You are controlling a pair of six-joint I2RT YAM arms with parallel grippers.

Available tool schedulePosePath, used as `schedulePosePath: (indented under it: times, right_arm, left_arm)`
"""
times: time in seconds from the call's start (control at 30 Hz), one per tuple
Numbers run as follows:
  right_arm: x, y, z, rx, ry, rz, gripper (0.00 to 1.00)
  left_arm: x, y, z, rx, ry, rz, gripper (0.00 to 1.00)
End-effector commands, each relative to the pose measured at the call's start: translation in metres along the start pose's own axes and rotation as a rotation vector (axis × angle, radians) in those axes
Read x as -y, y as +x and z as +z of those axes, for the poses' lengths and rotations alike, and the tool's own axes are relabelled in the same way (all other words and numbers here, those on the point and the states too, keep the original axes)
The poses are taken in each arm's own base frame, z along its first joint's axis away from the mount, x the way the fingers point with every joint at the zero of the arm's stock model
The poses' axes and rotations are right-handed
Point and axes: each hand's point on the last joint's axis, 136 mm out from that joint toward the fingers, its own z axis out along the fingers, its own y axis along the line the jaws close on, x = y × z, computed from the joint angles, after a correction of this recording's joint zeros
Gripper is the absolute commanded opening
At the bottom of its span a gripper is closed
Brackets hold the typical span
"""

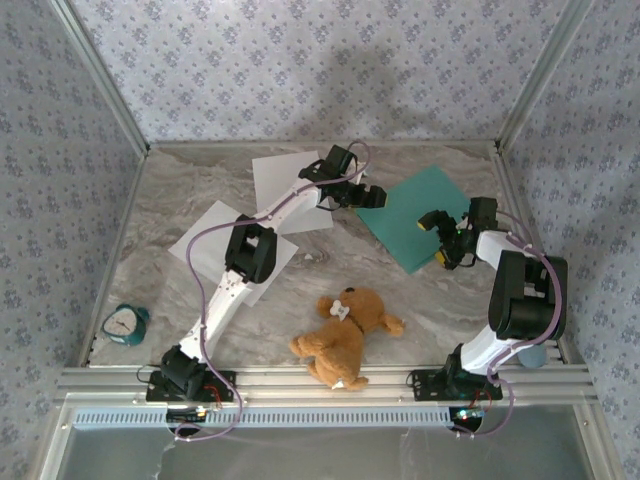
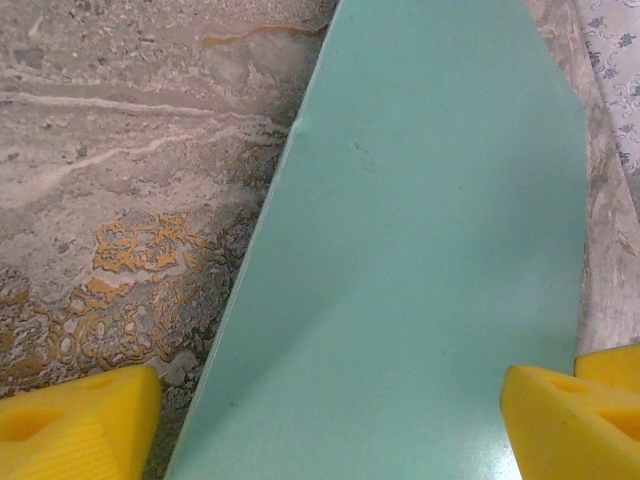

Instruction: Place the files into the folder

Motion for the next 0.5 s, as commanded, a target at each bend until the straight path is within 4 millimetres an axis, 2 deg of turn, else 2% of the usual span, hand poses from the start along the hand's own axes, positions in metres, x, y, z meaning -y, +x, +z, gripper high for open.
schedulePosePath:
  times: [0.0, 0.2, 0.47]
  right_arm:
    - [-0.002, -0.002, -0.001, -0.002, 0.016, 0.008, 1.00]
    - [-0.007, -0.002, 0.006, -0.010, -0.022, -0.001, 1.00]
    - [-0.002, 0.000, 0.016, -0.034, -0.020, 0.027, 1.00]
  left_arm:
    - [0.017, -0.001, -0.009, -0.014, 0.028, 0.016, 0.88]
    - [0.019, 0.002, -0.007, -0.024, 0.033, 0.018, 0.88]
    - [0.022, 0.003, -0.007, -0.026, 0.041, 0.018, 0.88]
